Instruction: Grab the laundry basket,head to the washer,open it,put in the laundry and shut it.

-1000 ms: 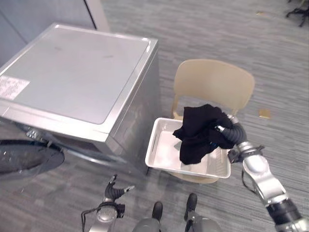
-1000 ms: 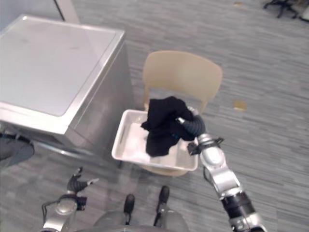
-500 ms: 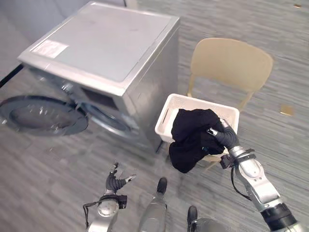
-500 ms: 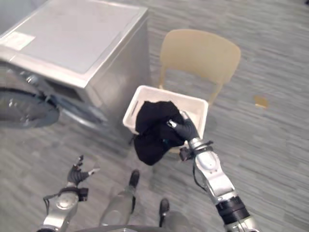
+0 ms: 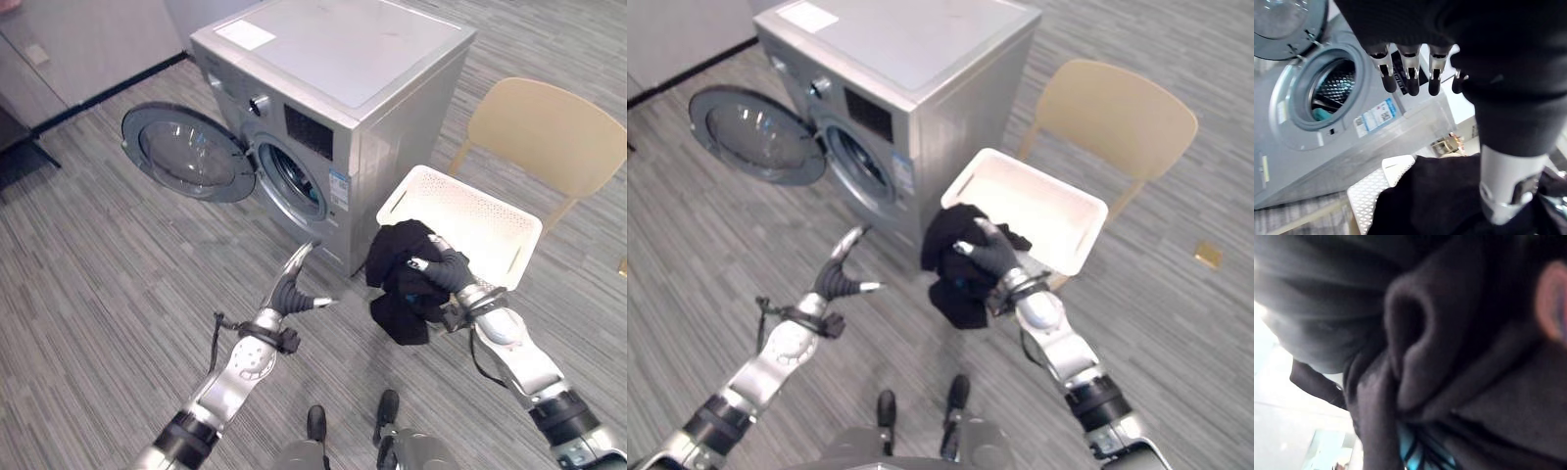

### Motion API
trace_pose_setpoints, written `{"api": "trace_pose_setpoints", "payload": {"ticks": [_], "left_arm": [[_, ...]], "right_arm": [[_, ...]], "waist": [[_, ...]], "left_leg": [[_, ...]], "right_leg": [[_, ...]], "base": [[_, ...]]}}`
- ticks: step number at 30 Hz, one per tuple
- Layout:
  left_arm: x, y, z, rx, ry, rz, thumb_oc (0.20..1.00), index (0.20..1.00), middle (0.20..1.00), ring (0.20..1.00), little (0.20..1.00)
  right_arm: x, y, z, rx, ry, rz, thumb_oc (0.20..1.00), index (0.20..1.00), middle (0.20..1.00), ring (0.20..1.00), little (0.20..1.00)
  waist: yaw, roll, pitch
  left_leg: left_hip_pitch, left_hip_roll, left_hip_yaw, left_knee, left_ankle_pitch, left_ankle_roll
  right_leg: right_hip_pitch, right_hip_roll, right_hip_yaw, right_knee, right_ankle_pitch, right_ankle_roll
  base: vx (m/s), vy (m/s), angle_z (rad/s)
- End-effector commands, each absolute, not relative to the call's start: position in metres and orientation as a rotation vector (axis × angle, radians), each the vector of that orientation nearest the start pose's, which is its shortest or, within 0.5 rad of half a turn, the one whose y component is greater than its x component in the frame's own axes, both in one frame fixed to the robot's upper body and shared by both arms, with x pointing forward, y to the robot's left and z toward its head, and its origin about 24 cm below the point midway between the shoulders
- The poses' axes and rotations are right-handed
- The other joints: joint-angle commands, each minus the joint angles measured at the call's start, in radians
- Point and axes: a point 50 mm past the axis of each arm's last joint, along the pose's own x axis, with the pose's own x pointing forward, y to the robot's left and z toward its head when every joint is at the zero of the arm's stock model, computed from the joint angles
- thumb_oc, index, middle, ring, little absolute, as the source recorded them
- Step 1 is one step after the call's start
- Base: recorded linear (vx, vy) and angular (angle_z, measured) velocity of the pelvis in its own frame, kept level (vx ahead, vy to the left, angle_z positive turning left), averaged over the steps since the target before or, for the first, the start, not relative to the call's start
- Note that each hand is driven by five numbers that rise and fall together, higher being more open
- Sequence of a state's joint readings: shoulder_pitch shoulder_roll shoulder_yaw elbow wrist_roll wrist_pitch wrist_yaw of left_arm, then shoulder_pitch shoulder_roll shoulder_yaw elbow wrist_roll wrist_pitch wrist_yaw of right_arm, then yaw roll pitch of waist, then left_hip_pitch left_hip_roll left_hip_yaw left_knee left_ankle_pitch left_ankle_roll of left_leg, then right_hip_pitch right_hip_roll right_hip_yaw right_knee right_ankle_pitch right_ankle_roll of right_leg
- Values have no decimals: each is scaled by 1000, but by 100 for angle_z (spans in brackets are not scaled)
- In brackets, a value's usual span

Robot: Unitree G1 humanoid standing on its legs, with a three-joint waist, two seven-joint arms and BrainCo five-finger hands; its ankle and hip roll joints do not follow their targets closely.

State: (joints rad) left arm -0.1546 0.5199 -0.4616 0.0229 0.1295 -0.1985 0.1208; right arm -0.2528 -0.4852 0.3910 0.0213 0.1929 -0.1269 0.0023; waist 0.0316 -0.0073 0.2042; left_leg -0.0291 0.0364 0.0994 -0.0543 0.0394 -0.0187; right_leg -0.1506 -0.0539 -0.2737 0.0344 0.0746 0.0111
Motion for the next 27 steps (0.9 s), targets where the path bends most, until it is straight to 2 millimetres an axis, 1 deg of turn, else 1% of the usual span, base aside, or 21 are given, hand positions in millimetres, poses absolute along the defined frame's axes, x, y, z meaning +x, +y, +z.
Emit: {"api": "trace_pose_setpoints", "payload": {"ticks": [1,2,3,7,8,9,10,11,12,13,15,18,19,20,21,22,23,24,25,26,27], "left_arm": [[257,136,78,675,-355,-437,1000,1000,1000,1000,1000],[258,135,78,675,-357,-438,1000,1000,1000,1000,1000],[262,123,84,718,-408,-481,1000,1000,1000,1000,1000],[273,100,82,824,-449,-560,1000,1000,1000,1000,1000],[275,97,82,856,-461,-571,1000,1000,1000,1000,1000],[275,96,82,856,-463,-571,1000,1000,1000,1000,1000],[278,90,79,888,-464,-586,1000,1000,1000,1000,1000],[280,87,82,890,-476,-591,1000,1000,1000,1000,1000],[280,87,82,890,-476,-591,423,423,423,423,423],[284,83,86,891,-484,-594,200,200,200,200,200],[284,84,87,868,-483,-568,200,200,200,200,200],[284,91,87,838,-470,-514,200,200,200,200,200],[283,98,76,820,-420,-470,200,200,200,200,200],[282,102,74,794,-401,-436,200,200,200,200,200],[281,106,73,778,-390,-410,200,200,200,200,200],[280,115,73,745,-374,-354,200,200,200,200,200],[280,116,73,745,-373,-354,200,200,200,200,200],[278,122,72,717,-355,-317,200,200,200,200,200],[278,123,72,716,-355,-317,200,200,200,200,200],[276,128,71,695,-339,-289,200,200,200,200,200],[276,129,71,695,-339,-289,200,200,200,200,200]], "right_arm": [[286,-109,127,-155,-392,498,200,200,200,200,200],[287,-110,128,-155,-393,497,200,200,200,200,200],[285,-98,132,-125,-407,548,200,200,200,200,200],[283,-73,143,-43,-442,632,200,200,200,200,200],[282,-67,144,-20,-443,651,200,200,200,200,200],[282,-68,144,-20,-444,651,200,200,200,200,200],[280,-58,147,21,-448,685,200,200,200,200,200],[278,-53,147,45,-446,698,200,200,200,200,200],[278,-53,147,45,-446,698,200,200,200,200,200],[277,-49,147,64,-440,714,200,200,200,200,200],[274,-40,147,111,-425,742,200,200,200,200,200],[272,-38,145,129,-419,752,200,200,200,200,200],[269,-37,142,140,-405,759,420,420,420,420,420],[267,-38,137,144,-385,754,664,664,664,664,664],[267,-40,136,140,-383,748,953,953,953,953,953],[265,-46,131,131,-369,733,1000,1000,1000,1000,1000],[265,-45,131,131,-368,733,1000,1000,1000,1000,1000],[265,-50,130,114,-367,714,1000,1000,1000,1000,1000],[265,-50,129,114,-367,714,1000,1000,1000,1000,1000],[266,-56,129,85,-374,688,1000,1000,1000,1000,1000],[266,-56,129,85,-373,689,1000,1000,1000,1000,1000]], "waist": [[14,-68,-102],[16,-68,-100],[11,-73,-111],[-6,-70,-128],[-10,-68,-129],[-9,-68,-128],[-18,-63,-132],[-22,-60,-134],[-21,-60,-133],[-28,-57,-135],[-33,-51,-139],[-32,-50,-142],[-31,-48,-144],[-31,-47,-145],[-30,-47,-144],[-30,-45,-145],[-31,-45,-146],[-30,-43,-146],[-31,-43,-147],[-30,-41,-148],[-30,-41,-149]], "left_leg": [[-27,-42,-11,4,-50,-17],[-25,-42,-11,2,-50,-17],[-11,-44,-7,-6,-52,-13],[19,-47,12,-24,-58,-8],[23,-48,16,-26,-60,-6],[24,-48,17,-25,-60,-6],[32,-48,23,-29,-62,-4],[37,-48,28,-30,-64,-3],[38,-48,29,-30,-64,-3],[41,-48,34,-32,-64,-3],[54,-47,44,-33,-70,-2],[63,-46,51,-33,-73,-1],[70,-45,53,-33,-75,-2],[72,-45,53,-33,-75,-2],[72,-44,52,-33,-74,-2],[71,-43,49,-33,-71,-3],[71,-43,49,-33,-71,-3],[69,-43,47,-33,-68,-4],[69,-42,47,-33,-68,-4],[66,-42,45,-33,-64,-5],[66,-42,44,-33,-64,-5]], "right_leg": [[145,1,19,-61,-128,79],[146,1,19,-61,-128,79],[152,0,24,-56,-128,83],[160,-2,42,-54,-123,93],[160,-2,46,-53,-121,95],[161,-2,47,-53,-121,95],[161,-2,55,-52,-119,98],[162,-1,61,-53,-117,98],[163,-1,62,-53,-117,98],[162,-1,65,-53,-115,99],[169,-1,77,-59,-112,100],[177,0,85,-64,-111,101],[183,2,87,-67,-111,100],[187,2,87,-68,-110,98],[188,2,88,-70,-110,98],[189,3,90,-70,-110,98],[189,3,90,-70,-110,98],[189,4,90,-71,-108,97],[188,5,90,-71,-108,97],[189,5,88,-72,-108,96],[189,5,88,-73,-108,96]], "base": [[34,53,3],[44,72,5],[38,53,3],[27,58,-3],[6,34,-12],[7,40,-15],[10,40,-18],[10,40,-17],[10,20,-14],[5,27,-8],[15,27,-6],[23,-3,-19],[15,-12,-22],[16,-21,-19],[-1,-40,-7],[-4,-32,-4],[-13,-40,-3],[-8,-16,-4],[-17,-32,-3],[0,0,0],[-5,-34,1]]}}
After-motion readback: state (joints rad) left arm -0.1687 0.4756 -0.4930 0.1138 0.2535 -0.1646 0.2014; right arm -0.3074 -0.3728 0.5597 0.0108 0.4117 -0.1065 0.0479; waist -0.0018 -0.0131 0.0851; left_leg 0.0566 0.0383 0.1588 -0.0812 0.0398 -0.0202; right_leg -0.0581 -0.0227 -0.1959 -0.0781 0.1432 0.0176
